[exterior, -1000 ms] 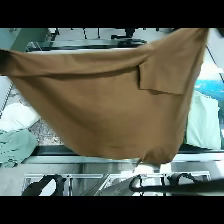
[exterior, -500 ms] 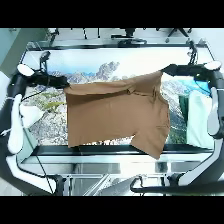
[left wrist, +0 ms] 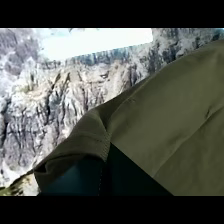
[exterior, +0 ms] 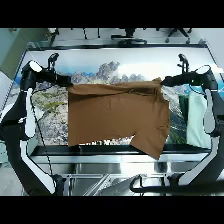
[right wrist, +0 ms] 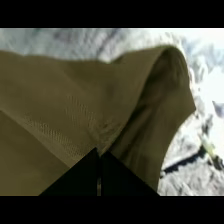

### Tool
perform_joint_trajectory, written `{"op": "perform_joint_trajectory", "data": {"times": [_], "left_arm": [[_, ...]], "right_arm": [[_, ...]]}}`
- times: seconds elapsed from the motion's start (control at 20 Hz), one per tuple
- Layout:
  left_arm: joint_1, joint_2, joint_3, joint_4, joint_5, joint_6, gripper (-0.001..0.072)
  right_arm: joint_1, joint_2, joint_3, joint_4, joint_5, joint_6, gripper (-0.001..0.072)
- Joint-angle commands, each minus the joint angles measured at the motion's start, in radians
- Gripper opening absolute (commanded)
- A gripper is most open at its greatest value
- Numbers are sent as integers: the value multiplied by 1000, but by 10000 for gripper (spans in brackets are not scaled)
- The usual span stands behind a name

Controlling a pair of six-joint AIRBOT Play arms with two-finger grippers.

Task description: Fold the shirts.

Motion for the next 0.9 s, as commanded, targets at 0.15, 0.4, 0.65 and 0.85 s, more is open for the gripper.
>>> {"op": "perform_joint_trajectory", "data": {"times": [0.15,0.4,0.65,0.85], "left_arm": [[-2,-11,-98,125,-14,-20,16],[-2,-12,-119,151,19,-19,16],[-4,-11,-117,150,17,-20,47],[13,-8,3,161,-145,-115,704]], "right_arm": [[17,-10,-87,-103,-69,33,15],[22,-33,-87,-103,-97,54,16],[55,-53,-87,-102,-97,54,19],[48,26,-85,-105,-65,76,427]]}}
